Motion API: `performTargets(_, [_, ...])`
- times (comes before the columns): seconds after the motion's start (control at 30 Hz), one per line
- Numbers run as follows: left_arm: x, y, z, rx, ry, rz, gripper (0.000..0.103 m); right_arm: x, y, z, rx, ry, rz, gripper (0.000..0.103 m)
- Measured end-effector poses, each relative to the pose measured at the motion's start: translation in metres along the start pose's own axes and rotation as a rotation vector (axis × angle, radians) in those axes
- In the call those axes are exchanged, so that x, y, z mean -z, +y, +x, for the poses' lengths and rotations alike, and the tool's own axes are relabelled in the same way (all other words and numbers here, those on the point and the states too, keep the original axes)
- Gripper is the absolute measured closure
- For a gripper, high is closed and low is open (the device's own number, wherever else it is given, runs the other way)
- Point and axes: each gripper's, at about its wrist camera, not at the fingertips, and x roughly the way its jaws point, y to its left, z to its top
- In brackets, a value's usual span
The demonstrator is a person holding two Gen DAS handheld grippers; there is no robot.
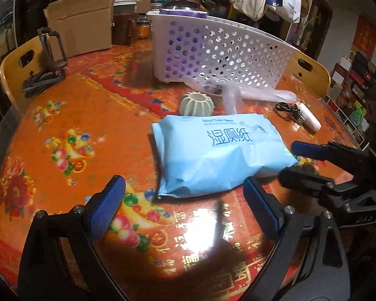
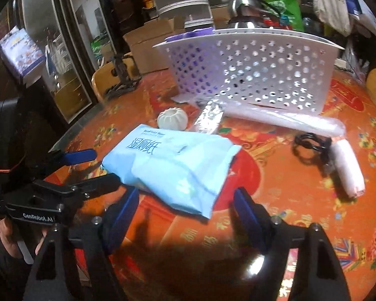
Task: Organize soft objects
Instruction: 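Grasp the light-blue wet-wipe pack with the right tool and lift it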
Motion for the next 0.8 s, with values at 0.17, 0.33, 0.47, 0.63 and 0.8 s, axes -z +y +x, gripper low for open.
performTargets(0.17, [-0.001,-0.005,0.007,0.020,0.006,0.005,0.025,-0.002,0.003,0.009,0.001,0.027,-0.008,0.040])
performTargets(0.33, [-0.002,-0.006,0.011,0.045,0.009,0.003,0.038,-0.002,0.002,0.012,0.005,0.040,-0.003,0.048])
performTargets(0.47, [-0.002,-0.009,0.012,0.064,0.007,0.006,0.041,-0.002,0.001,0.014,0.016,0.046,0.000,0.051])
performTargets(0.63, [-0.001,-0.012,0.013,0.069,0.003,0.001,0.051,-0.004,0.001,0.016,0.020,0.050,0.003,0.063])
performTargets(0.8, [0.000,-0.013,0.012,0.084,0.001,-0.014,0.059,-0.004,0.003,0.017,0.027,0.045,-0.006,0.069])
